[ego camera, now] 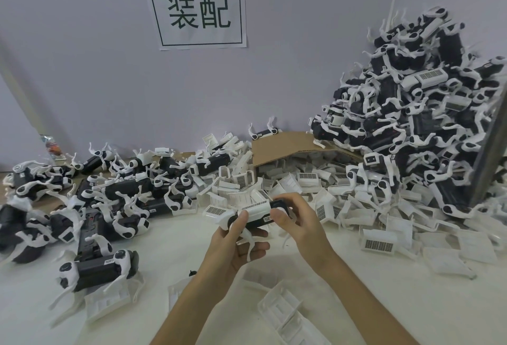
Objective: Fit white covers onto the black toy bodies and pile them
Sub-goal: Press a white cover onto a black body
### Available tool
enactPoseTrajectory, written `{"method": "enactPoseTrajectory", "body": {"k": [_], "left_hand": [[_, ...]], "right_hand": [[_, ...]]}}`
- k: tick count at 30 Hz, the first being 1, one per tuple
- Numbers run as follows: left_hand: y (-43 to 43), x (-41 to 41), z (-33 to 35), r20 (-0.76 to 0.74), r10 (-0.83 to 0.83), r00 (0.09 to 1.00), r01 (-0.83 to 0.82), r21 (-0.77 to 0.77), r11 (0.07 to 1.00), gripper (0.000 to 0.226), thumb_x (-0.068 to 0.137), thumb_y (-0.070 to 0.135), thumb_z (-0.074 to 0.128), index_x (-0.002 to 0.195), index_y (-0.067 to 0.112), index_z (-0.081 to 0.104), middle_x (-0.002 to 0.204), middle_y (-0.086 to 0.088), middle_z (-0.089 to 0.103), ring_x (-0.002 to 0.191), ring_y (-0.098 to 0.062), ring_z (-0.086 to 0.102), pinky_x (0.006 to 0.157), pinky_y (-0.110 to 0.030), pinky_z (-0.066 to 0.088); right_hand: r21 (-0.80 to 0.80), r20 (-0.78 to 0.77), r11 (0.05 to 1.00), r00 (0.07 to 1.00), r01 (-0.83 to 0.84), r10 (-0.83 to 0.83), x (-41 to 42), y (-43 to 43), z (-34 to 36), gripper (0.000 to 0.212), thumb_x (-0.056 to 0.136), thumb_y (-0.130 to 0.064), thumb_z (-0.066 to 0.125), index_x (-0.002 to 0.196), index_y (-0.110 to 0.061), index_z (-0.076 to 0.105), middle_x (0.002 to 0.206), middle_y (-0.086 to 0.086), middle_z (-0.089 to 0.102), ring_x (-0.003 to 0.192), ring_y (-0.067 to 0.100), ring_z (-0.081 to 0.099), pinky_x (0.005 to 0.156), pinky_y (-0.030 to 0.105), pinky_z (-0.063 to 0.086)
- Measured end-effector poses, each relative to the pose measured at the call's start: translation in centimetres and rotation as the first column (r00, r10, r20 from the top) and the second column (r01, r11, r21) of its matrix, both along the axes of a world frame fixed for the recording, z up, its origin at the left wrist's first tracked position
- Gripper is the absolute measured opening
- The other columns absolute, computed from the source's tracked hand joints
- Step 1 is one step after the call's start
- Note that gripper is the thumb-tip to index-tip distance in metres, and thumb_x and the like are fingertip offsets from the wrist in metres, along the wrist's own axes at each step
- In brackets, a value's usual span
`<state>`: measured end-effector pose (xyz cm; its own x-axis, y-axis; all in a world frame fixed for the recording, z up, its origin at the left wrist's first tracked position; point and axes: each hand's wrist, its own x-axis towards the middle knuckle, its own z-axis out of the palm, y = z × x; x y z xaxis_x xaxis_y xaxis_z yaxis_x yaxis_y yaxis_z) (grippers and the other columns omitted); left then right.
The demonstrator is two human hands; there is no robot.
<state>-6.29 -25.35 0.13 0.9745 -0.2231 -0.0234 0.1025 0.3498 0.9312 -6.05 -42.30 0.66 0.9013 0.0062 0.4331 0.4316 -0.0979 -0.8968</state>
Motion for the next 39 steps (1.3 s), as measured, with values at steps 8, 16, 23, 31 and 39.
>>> {"method": "enactPoseTrajectory", "body": {"k": [8,16,23,31,39], "left_hand": [[0.6,0.3,0.2,-0.040,0.075,0.996,-0.075,0.008,0.997,0.070,0.075,0.054,0.068,0.120,0.000,0.064,0.092,-0.024,0.074,0.075,-0.030,0.074,0.063,-0.031,0.060],[1.5,0.6,1.2,0.008,0.122,0.993,-0.116,-0.246,0.962,0.053,0.084,0.040,0.063,0.129,0.013,0.056,0.100,-0.028,0.073,0.076,-0.036,0.074,0.063,-0.035,0.061],[1.8,0.6,0.5,0.222,0.322,0.920,-0.308,-0.094,0.947,0.022,0.101,0.020,0.049,0.115,0.012,0.062,0.089,-0.024,0.074,0.068,-0.037,0.073,0.063,-0.038,0.063],[0.8,0.2,-0.2,0.332,0.217,0.918,-0.274,0.135,0.952,0.016,0.096,0.005,0.058,0.088,-0.004,0.067,0.079,-0.023,0.072,0.073,-0.034,0.073,0.061,-0.028,0.059],[1.8,0.6,-0.2,0.391,0.548,0.740,-0.575,-0.057,0.816,0.017,0.101,0.001,0.048,0.093,0.002,0.063,0.055,-0.014,0.061,0.039,-0.024,0.054,0.041,-0.024,0.046]], "right_hand": [[-0.118,-0.184,0.980,0.973,-0.162,0.139,0.0,-1.5,0.5,0.054,0.070,-0.053,0.074,0.115,-0.024,0.064,0.113,0.001,0.069,0.107,0.017,0.063,0.094,0.032,0.048],[0.155,-0.407,0.962,0.873,-0.223,0.268,0.2,-1.0,0.3,0.047,0.085,-0.040,0.071,0.123,-0.014,0.061,0.085,0.009,0.068,0.078,0.029,0.066,0.072,0.033,0.055],[0.316,-0.473,0.924,0.808,-0.216,0.351,0.5,-0.8,0.2,0.031,0.098,-0.030,0.060,0.118,-0.006,0.065,0.100,0.018,0.064,0.067,0.028,0.067,0.067,0.034,0.059],[0.350,-0.575,0.924,0.744,-0.153,0.341,0.3,-0.3,-0.1,0.053,0.084,-0.045,0.067,0.116,-0.004,0.059,0.094,0.017,0.073,0.084,0.041,0.069,0.080,0.049,0.060],[0.358,-0.608,0.918,0.703,-0.171,0.368,0.6,-0.3,-0.1,0.048,0.085,-0.043,0.066,0.118,-0.008,0.063,0.094,0.013,0.071,0.077,0.036,0.070,0.066,0.037,0.059]]}}
